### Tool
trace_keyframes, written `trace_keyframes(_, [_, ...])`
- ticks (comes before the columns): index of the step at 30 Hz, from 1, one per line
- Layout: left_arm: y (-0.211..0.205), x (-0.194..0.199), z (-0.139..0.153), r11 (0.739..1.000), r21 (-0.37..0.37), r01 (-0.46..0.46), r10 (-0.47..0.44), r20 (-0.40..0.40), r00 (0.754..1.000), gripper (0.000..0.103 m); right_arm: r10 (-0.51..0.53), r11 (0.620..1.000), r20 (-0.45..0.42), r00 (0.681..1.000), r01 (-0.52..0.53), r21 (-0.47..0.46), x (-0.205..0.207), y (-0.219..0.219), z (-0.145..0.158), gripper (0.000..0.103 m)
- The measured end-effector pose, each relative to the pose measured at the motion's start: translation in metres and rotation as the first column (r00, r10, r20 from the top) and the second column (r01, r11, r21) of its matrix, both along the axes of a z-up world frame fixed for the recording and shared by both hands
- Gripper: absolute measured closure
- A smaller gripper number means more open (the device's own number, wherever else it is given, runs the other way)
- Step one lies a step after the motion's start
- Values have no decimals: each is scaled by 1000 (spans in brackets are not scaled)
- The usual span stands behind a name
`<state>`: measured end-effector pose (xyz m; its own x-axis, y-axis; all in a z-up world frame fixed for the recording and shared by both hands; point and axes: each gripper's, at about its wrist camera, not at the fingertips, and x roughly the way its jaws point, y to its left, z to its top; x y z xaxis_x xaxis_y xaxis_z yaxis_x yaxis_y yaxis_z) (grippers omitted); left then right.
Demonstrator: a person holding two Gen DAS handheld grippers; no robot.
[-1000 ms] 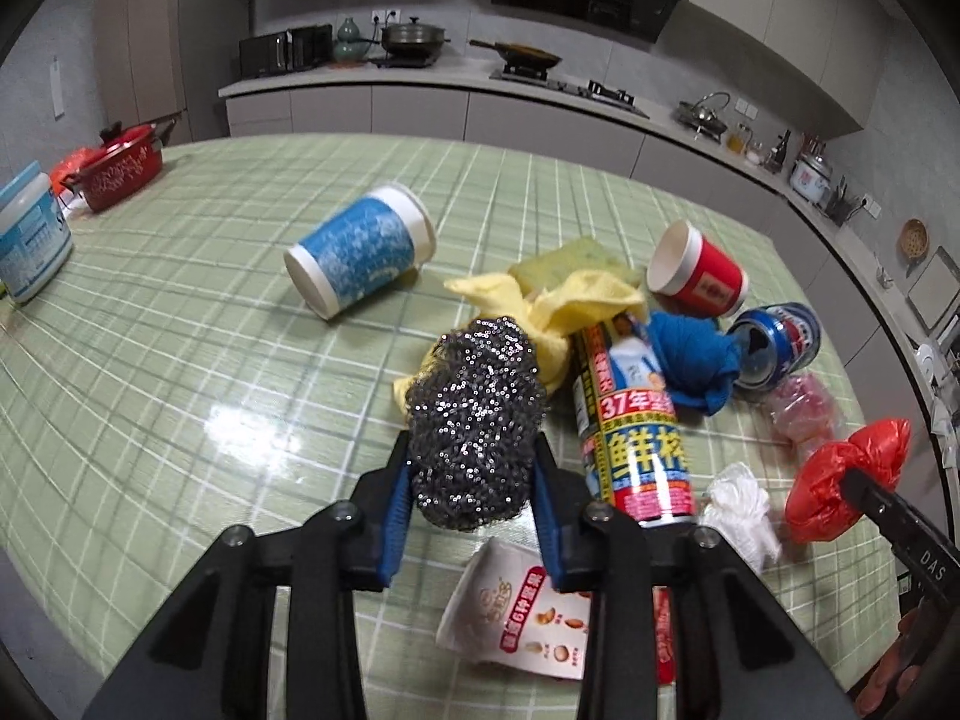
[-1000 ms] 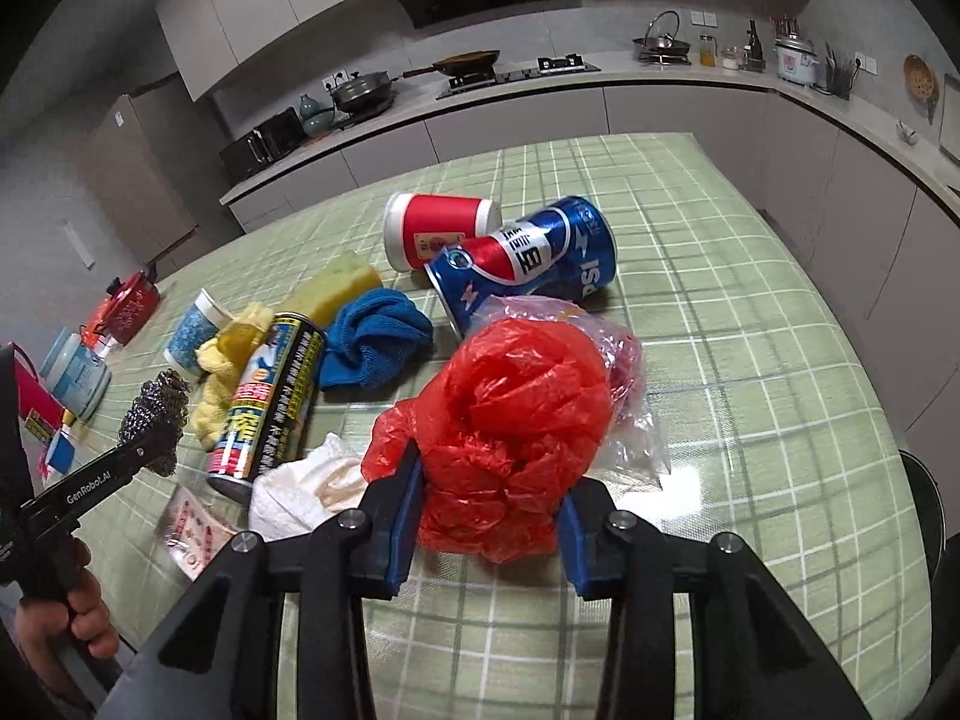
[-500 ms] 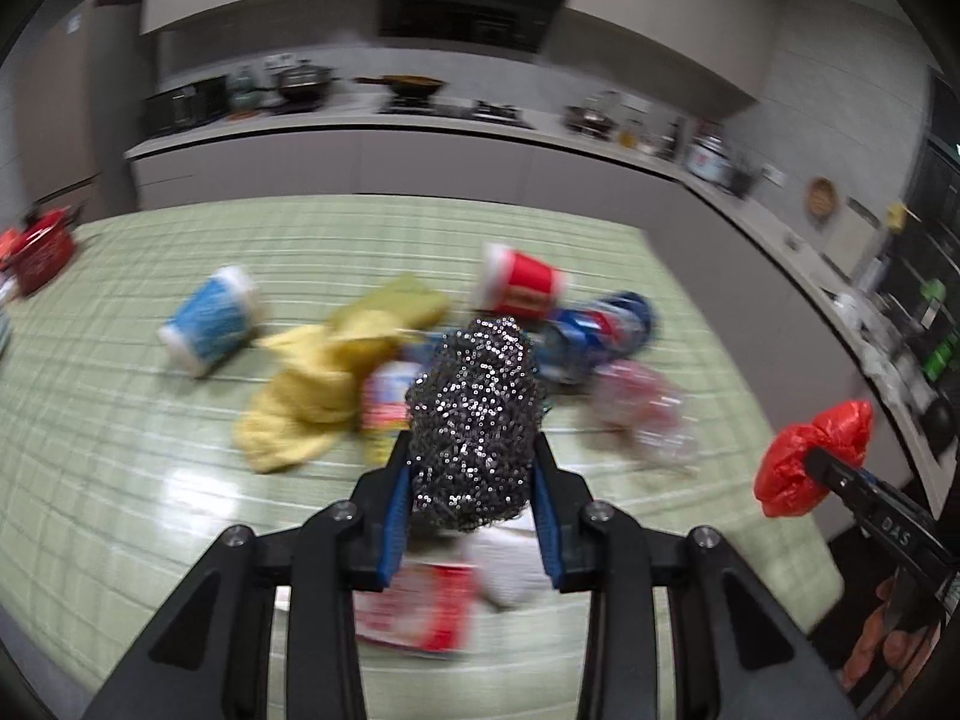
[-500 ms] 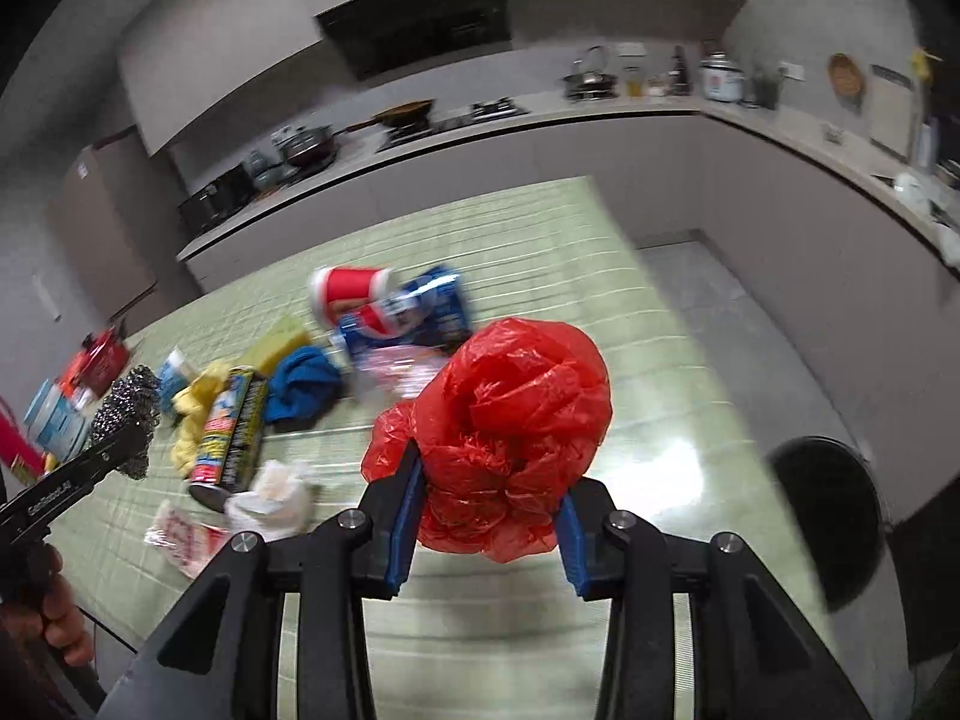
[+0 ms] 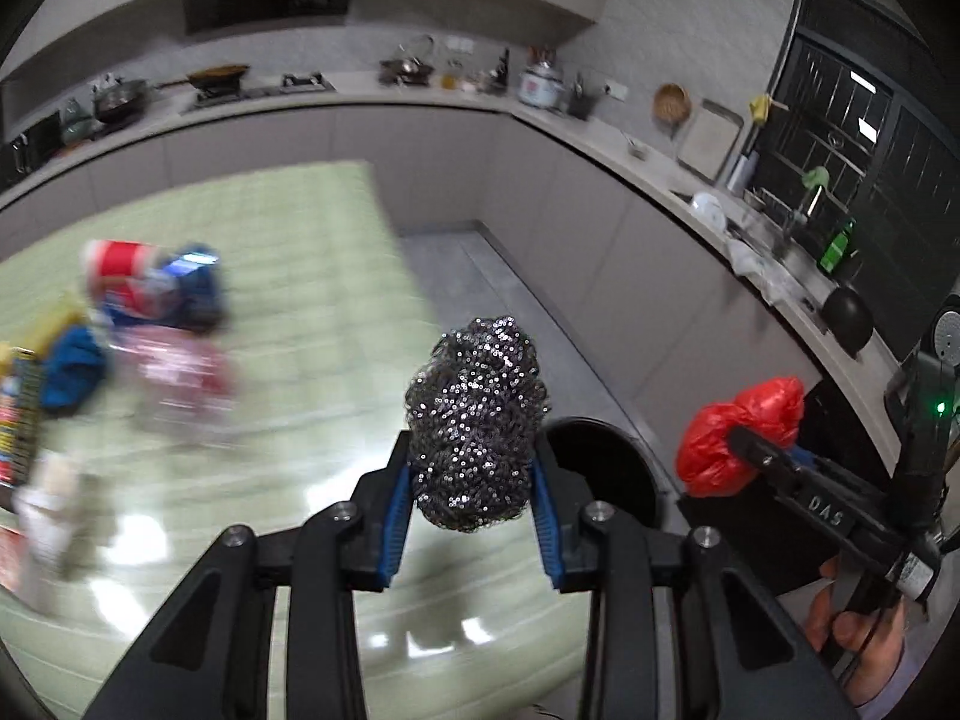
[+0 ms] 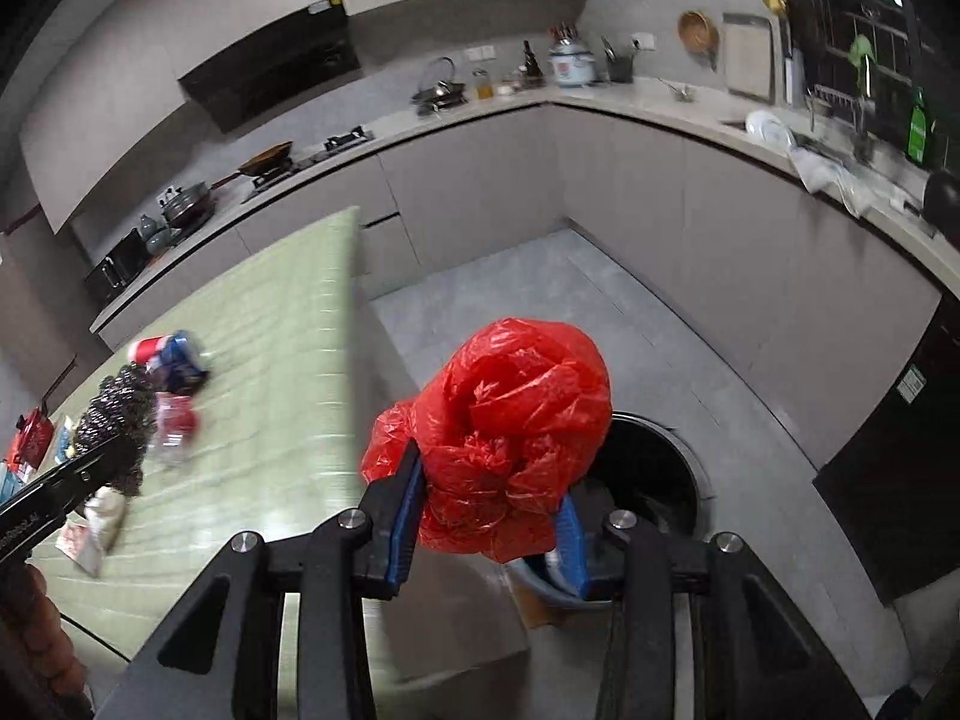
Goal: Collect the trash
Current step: 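Lift the steel wool and red bag and carry both toward the black bin, then open both tools over the bin, dropping steel wool and red bag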
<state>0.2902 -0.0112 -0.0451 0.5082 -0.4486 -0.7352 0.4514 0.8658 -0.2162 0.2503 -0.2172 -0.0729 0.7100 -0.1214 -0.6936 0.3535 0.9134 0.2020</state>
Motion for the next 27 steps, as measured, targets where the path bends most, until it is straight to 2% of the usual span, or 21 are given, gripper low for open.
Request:
trace_keyframes(4, [-80, -11, -27, 1000, 15, 6, -6, -48, 999, 66, 24, 1000, -37, 999, -23, 16, -8, -71, -18, 62])
trace_keyframes(7, [-115, -14, -53, 999, 38, -10, 14, -91, 996, 66, 66, 998, -75, 995, -66, 11, -4, -113, -35, 62])
trace_keyframes(12, [-144, -11, -103, 995, 95, -26, 43, -179, 983, 64, 116, 993, -118, 986, -114, 24, 5, -156, -65, 61])
trace_keyframes(16, [-163, -8, -134, 989, 145, -32, 64, -221, 973, 57, 135, 991, -141, 981, -131, 36, 10, -176, -89, 61])
trace_keyframes(18, [-171, -7, -141, 985, 167, -36, 75, -236, 969, 52, 150, 988, -157, 976, -143, 51, 18, -182, -103, 61])
trace_keyframes(20, [-177, -3, -143, 982, 180, -55, 98, -242, 965, 38, 171, 985, -168, 971, -162, 63, 25, -183, -116, 61])
trace_keyframes(21, [-176, -1, -142, 981, 181, -66, 108, -237, 966, 35, 181, 983, -173, 968, -171, 67, 28, -183, -122, 61])
trace_keyframes(27, [-159, 3, -119, 975, 160, -154, 183, -187, 965, 33, 244, 969, -199, 949, -230, 92, 45, -172, -157, 61])
